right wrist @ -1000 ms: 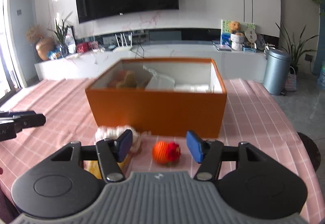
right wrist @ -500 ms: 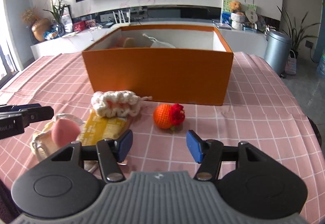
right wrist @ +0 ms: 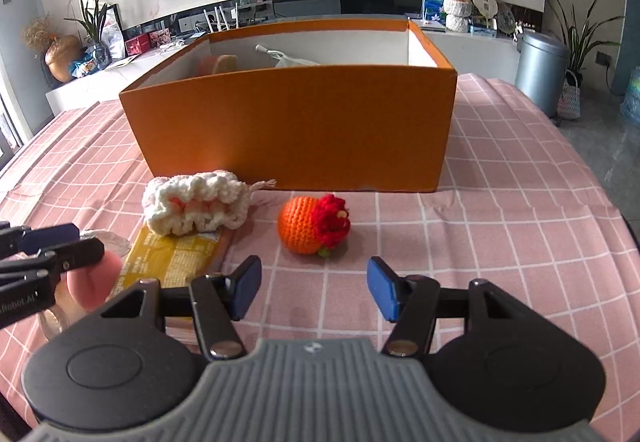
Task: Organize soft objects
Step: 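Grasp the pink makeup sponge with the left tool while the right tool grasps the orange knit ball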
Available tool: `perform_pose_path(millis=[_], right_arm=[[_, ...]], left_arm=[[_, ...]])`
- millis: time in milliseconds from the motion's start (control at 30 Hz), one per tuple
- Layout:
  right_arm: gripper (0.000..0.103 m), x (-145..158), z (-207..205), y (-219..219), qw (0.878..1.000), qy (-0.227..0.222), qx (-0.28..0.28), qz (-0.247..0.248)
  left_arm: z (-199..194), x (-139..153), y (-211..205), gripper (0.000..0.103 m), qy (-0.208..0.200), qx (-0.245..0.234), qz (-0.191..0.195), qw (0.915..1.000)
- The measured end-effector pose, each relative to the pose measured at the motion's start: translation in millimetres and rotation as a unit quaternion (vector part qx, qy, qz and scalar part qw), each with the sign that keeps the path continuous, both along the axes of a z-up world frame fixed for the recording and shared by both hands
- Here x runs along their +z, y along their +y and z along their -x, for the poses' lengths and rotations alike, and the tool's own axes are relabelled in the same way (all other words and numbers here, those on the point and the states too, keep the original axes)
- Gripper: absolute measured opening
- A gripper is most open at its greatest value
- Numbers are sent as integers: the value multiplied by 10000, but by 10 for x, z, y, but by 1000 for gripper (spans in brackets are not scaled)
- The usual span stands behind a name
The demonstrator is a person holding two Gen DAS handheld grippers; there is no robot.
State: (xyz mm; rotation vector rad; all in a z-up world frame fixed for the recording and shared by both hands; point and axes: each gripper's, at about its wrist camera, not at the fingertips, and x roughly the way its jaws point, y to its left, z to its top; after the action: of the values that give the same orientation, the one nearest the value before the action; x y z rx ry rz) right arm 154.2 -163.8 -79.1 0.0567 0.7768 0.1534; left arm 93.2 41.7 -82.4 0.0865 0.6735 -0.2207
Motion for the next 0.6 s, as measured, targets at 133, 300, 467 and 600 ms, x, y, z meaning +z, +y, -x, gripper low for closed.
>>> perform_pose_path(millis=[133,300,467,600], right_arm=[[62,-12,-56,3,10000,-18,56,-59],[62,-4,-134,44,10000,-52,78,-16],[62,6,-147,74,9998,-103,152,15],[62,9,-136,83,9997,-128,183,79]], left_arm=[[24,-5,-14,56,91,-47,-7,9999],[45,-40,-12,56,374,-133,136,9991],[19,-72,40,59,499,-43,250,9984],[27,-78,-36,62,623,-287,-10,9976]])
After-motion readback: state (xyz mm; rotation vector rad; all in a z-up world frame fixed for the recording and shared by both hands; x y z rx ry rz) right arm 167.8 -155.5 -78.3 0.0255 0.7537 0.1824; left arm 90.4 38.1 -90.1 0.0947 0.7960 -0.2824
